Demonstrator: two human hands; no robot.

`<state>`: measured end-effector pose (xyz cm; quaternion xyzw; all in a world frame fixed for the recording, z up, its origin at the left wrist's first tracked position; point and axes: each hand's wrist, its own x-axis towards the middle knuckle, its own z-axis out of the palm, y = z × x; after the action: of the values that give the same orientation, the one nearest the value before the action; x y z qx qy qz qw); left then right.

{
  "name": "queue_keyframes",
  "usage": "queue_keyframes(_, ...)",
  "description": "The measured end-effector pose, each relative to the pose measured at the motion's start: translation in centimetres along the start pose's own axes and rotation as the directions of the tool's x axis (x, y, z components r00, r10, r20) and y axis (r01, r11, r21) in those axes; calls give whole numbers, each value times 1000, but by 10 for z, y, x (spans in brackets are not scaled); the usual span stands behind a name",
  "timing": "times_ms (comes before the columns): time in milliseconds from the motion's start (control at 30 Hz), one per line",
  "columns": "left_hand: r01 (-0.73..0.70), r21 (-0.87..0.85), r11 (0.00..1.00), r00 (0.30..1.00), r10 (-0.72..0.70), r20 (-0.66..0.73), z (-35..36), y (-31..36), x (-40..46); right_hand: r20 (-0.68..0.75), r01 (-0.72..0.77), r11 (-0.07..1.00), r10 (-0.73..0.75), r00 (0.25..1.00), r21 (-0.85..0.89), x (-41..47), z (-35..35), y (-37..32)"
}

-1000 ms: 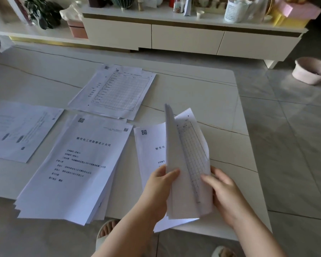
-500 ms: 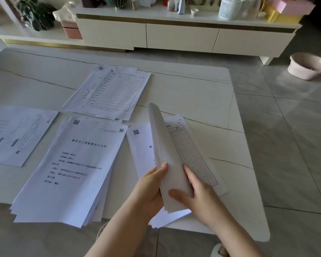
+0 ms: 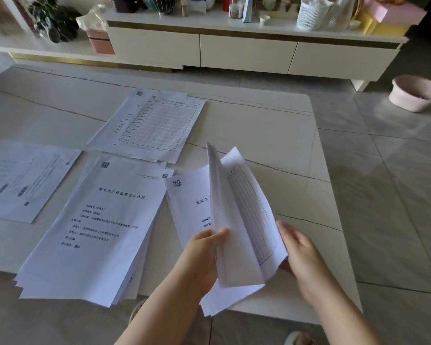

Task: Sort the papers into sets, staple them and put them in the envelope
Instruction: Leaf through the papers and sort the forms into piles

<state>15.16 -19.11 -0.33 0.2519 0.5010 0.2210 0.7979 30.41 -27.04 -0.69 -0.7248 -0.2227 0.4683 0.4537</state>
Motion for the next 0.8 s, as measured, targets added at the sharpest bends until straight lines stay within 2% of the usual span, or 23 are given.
queue_keyframes(67, 9, 8, 1000, 998, -9, -54, -3, -2, 1, 13, -37, 999, 36, 999, 27, 2, -11, -5)
queue_keyframes(133, 9, 37, 999, 994, -5, -105, -4, -3, 0, -27, 3, 999, -4, 1000, -40, 4, -18, -4)
queue_keyframes(200, -25, 67, 997, 989, 35, -141, -6, -3, 0, -119, 41, 970, -71, 990, -238, 4, -22, 0)
queue_keyframes(267, -39, 82, 996, 988, 50, -143, -9, -2, 1, -104, 90, 896, -149, 983, -435, 4, -22, 3)
queue_keyframes(333, -12, 73, 997, 992, 21, -128, -11, -1, 1, -75, 109, 857, -169, 983, -503, 2, -21, 0)
queue_keyframes(433, 34, 10, 999, 997, -33, -67, -10, -1, -2, -23, 136, 868, -167, 986, -477, 0, -16, -4)
queue_keyframes(500, 56, -52, 997, 998, -56, 4, -7, -2, -5, 75, 165, 890, -147, 986, -426, -6, -7, -9)
queue_keyframes(567, 81, -113, 990, 995, -74, 68, -5, -3, -5, 173, 179, 877, -112, 979, -446, -12, 2, -8)
queue_keyframes(633, 103, -144, 984, 991, -89, 96, -4, -3, -5, 177, 207, 843, -135, 975, -497, -14, 9, -6)
queue_keyframes(800, 134, -140, 981, 984, -115, 138, -2, -4, -5, 117, 310, 779, -295, 948, -545, -15, 13, -2)
